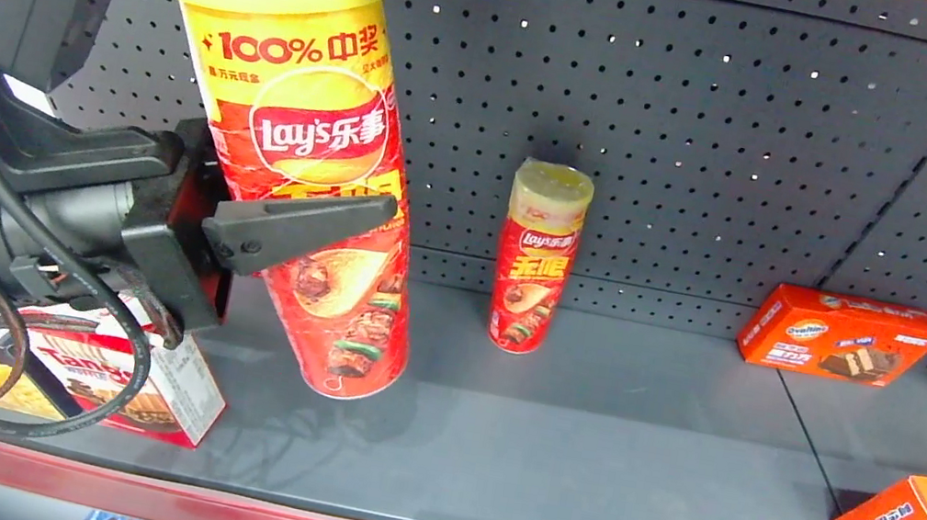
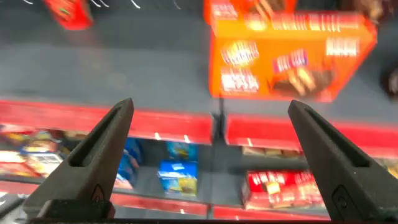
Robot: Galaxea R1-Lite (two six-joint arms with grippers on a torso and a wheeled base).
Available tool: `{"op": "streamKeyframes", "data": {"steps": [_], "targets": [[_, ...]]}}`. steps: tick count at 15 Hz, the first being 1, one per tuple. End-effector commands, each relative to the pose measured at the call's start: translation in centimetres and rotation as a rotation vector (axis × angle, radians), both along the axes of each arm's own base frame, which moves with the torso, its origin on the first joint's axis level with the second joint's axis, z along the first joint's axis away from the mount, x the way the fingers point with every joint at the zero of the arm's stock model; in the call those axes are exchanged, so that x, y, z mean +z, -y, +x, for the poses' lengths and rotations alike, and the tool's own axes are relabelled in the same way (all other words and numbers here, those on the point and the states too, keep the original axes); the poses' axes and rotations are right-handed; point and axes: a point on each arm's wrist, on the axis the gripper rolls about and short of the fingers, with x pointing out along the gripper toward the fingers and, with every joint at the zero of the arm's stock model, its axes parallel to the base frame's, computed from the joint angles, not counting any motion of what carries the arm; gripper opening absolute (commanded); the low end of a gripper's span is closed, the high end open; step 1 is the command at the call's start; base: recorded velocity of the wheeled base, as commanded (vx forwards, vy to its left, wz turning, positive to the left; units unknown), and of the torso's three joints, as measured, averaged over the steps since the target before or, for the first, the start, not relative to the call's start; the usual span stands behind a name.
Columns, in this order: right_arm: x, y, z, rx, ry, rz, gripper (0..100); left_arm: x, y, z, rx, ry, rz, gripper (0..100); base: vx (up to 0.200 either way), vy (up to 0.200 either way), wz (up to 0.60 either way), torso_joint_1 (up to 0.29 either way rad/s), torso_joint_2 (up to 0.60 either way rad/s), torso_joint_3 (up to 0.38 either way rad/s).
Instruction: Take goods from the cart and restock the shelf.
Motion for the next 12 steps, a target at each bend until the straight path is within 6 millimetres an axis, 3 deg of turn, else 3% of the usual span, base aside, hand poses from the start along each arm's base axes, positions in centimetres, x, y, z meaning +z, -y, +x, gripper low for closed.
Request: {"op": "streamKeyframes", "data": {"steps": [1,4,5,6,12], "targets": [[6.0,-0.5,3.2,0.238,-0.146,-0.072,100,-0.2,0.3,0.5,-0.002,-0.011,0.003,0,0.000,0.000,0.00,0.000,0.00,0.000],[10.4,-1.3,8.0,0.397,-0.166,-0.077,100,0.5,0.4,1.0,0.005,0.003,-0.004,0,0.000,0.000,0.00,0.000,0.00,0.000],[11.0,-1.7,9.1,0.425,-0.182,-0.080,100,0.5,0.3,1.0,0.007,0.006,-0.005,0,0.000,0.000,0.00,0.000,0.00,0.000],[11.8,-2.6,12.2,0.464,-0.208,-0.086,100,0.7,0.3,1.1,0.010,0.007,-0.007,0,0.000,0.000,0.00,0.000,0.00,0.000],[11.3,-6.9,23.7,0.539,-0.103,-0.087,100,1.0,0.0,1.2,0.016,-0.049,-0.002,0,0.000,0.000,0.00,0.000,0.00,0.000]]}}
